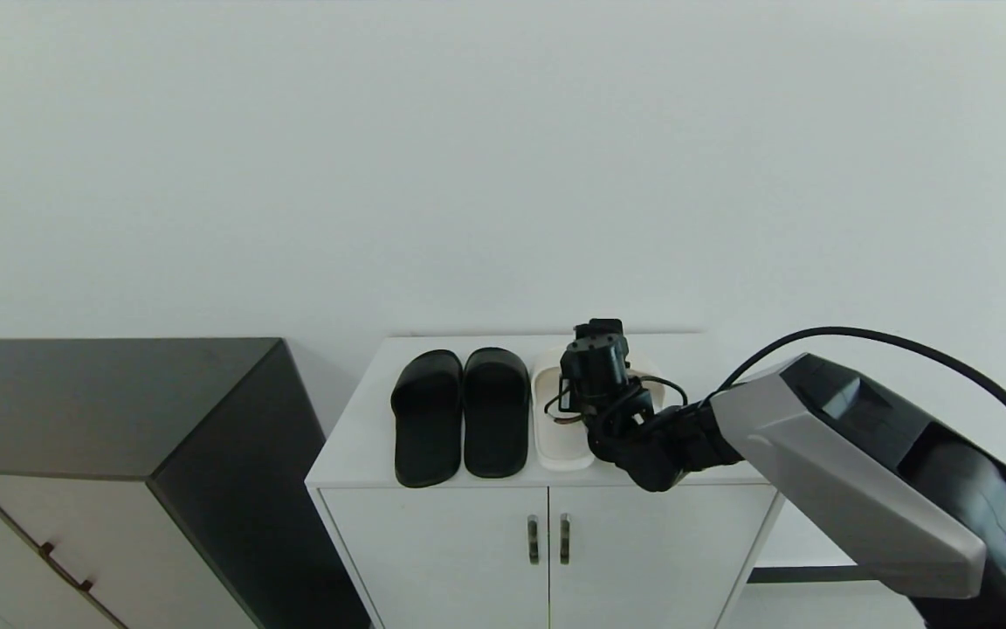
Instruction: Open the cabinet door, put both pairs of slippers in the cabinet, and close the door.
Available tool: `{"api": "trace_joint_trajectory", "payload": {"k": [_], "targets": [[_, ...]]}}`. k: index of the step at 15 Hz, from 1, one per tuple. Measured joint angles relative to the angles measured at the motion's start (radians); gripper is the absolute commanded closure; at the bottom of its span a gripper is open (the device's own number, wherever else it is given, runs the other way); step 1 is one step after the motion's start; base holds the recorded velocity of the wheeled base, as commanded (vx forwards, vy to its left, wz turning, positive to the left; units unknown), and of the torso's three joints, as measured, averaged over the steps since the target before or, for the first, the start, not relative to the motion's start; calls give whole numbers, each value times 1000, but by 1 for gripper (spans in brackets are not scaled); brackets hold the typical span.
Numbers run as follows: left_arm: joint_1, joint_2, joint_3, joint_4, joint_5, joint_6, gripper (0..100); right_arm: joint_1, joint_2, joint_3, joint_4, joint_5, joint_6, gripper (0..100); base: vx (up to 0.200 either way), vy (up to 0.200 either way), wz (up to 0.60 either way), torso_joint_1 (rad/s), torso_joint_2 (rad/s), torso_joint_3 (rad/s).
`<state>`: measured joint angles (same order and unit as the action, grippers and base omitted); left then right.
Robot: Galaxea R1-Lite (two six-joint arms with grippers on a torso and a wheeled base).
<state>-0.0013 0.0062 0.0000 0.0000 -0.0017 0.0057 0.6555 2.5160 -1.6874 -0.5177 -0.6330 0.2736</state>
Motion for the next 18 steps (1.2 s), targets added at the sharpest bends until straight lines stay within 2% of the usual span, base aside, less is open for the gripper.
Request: {"api": "trace_joint_trajectory", "payload": {"k": [3, 7, 9, 12, 15, 17, 18], "targets": [[0, 0, 0, 0, 0, 0, 100, -1, 13, -24, 20, -18, -2, 100, 0, 0, 0, 0, 0, 0], [1, -3, 0, 0, 2, -1, 100, 26, -104, 111, 19, -31, -1, 100, 0, 0, 0, 0, 0, 0], [1, -4, 0, 0, 3, 1, 100, 57, -243, 260, 7, -18, -1, 100, 0, 0, 0, 0, 0, 0], [1, -4, 0, -1, 25, 4, 100, 131, -464, 579, -41, 53, -20, 100, 0, 0, 0, 0, 0, 0], [1, -4, 0, -1, 18, 0, 100, 201, -648, 903, -187, 193, -60, 100, -200, 0, 0, 1, 1, -1], [1, -4, 0, -1, 9, -1, 100, 226, -730, 1041, -284, 291, -82, 100, -200, 0, 0, 5, -2, -2], [1, -4, 0, -1, 9, -2, 100, 231, -753, 1069, -294, 299, -84, 100, -200, 0, 0, 22, 7, -2]]}}
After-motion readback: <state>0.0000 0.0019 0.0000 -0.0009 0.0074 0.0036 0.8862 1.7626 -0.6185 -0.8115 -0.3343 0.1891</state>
